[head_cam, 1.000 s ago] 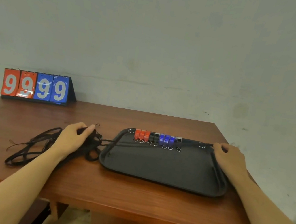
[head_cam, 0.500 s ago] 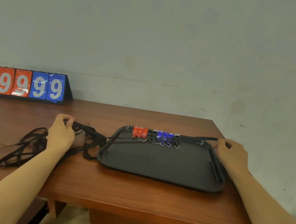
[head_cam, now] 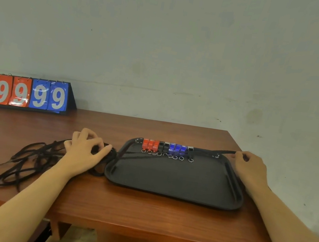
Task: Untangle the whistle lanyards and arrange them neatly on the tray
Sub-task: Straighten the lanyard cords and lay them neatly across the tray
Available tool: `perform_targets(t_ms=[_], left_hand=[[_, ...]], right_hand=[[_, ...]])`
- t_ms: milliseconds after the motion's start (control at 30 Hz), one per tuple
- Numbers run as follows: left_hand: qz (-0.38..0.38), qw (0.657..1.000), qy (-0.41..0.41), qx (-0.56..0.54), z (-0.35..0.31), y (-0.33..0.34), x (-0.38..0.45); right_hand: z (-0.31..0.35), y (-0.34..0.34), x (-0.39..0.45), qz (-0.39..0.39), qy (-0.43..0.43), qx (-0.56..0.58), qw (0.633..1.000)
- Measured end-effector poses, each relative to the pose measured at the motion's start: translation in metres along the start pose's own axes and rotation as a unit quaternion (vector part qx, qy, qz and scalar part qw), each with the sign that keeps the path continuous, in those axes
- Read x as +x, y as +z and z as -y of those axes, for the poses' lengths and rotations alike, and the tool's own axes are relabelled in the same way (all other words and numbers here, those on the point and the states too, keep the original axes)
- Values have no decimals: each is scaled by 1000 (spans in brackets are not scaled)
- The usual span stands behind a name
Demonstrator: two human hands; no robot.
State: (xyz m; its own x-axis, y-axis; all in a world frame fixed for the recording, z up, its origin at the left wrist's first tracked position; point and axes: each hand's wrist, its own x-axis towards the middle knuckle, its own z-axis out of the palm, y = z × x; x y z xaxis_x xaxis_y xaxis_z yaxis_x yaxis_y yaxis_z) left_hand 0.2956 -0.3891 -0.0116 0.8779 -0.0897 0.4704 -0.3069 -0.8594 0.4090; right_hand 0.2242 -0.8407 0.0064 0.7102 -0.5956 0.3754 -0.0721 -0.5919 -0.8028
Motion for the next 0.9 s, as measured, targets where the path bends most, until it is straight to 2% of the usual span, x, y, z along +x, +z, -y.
perform_targets(t_ms=[133, 333, 400, 500, 600, 700, 767, 833, 900], left_hand=[[34, 999, 29, 26, 0, -1, 1], [44, 998, 47, -5, -1, -1, 0], [12, 998, 6, -54, 3, -2, 3], [-69, 982, -103, -144, 3, -11, 6], [-130, 970, -157, -134, 5, -15, 4], [-156, 956, -200, -148, 7, -13, 3], [-170, 955, -192, -148, 6, -13, 3], [-173, 974, -141, -45, 3, -10, 4], [-126, 990, -57, 25, -4, -5, 3]], right_hand=[[0, 1, 2, 2, 5, -7, 1000], [-2, 3, 3, 16, 8, -5, 1000], [-3, 3, 3, 17, 10, -7, 1000], [-2, 2, 2, 13, 10, -13, 1000], [-2, 1, 0, 9, 4, -21, 1000], [0, 0, -1, 7, 0, -28, 1000], [0, 0, -1, 9, 3, -26, 1000], [0, 1, -1, 17, -4, -25, 1000], [-1, 1, -2, 32, -21, -28, 999]])
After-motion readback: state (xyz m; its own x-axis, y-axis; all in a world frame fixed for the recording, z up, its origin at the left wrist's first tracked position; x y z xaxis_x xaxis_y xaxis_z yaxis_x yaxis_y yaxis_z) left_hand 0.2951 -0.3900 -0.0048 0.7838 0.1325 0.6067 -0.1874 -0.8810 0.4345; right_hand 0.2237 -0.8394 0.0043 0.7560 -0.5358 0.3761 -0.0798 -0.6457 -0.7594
